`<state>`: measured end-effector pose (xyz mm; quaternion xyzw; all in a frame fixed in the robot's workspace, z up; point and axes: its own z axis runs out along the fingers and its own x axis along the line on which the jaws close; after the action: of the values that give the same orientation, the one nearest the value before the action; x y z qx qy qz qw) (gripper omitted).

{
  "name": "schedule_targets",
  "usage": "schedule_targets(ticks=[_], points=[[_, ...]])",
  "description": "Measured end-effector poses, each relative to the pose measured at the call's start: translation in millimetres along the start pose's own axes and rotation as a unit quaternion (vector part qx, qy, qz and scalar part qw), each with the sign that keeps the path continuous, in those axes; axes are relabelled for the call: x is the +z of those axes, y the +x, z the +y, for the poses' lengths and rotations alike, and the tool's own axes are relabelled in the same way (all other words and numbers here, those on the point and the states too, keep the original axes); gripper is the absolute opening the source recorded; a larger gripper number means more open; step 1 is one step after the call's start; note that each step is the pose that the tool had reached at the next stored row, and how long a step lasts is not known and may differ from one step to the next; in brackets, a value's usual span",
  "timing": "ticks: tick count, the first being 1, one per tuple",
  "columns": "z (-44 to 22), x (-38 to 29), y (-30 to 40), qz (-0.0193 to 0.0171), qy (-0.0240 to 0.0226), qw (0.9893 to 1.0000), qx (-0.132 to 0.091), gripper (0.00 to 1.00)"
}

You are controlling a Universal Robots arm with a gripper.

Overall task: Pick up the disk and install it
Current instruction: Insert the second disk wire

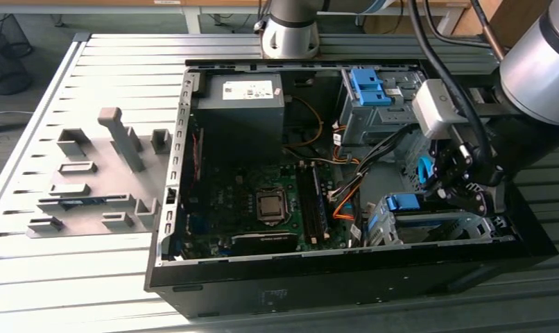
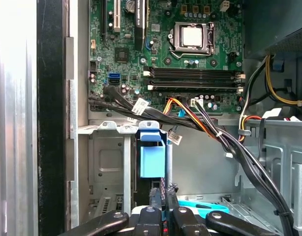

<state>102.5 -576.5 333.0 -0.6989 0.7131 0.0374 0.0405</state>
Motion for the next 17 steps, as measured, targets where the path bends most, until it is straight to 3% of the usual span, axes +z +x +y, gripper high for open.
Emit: schedule_targets(ticks=[17], points=[[0.0, 2.8, 0.9, 0.0000, 0.0000, 1.0000, 0.000, 0.16]])
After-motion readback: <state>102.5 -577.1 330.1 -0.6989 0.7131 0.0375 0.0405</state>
